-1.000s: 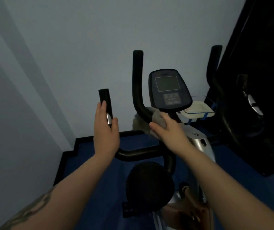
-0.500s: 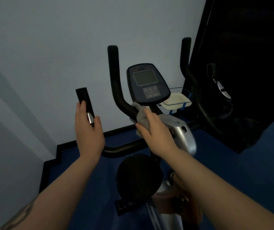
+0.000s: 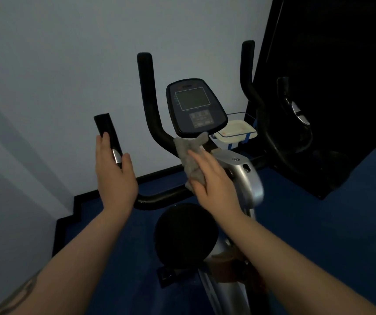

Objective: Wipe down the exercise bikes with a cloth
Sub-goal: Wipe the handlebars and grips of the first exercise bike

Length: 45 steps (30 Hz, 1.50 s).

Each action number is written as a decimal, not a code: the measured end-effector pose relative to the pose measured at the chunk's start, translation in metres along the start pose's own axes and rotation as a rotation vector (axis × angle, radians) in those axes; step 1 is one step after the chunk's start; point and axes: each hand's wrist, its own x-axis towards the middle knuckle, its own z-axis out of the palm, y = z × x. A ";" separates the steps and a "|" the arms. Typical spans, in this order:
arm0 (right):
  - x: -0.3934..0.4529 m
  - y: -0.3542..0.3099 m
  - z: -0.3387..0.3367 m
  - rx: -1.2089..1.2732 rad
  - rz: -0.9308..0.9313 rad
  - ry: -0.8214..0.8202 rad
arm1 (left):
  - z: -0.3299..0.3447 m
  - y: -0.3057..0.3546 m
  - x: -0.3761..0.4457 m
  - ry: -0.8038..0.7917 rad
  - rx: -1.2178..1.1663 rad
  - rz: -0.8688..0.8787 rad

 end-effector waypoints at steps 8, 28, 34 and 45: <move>0.023 0.002 -0.059 0.567 0.144 -0.064 | 0.002 -0.002 0.000 0.037 -0.084 -0.047; 0.070 -0.037 0.005 -0.446 -0.246 -1.173 | -0.007 -0.003 0.008 -0.112 -0.293 -0.179; 0.081 -0.050 0.054 -0.040 0.052 -1.119 | -0.024 0.001 0.018 -0.381 -0.315 -0.219; 0.080 -0.046 0.033 -0.447 -0.216 -1.198 | -0.036 0.005 0.027 -0.564 -0.226 -0.293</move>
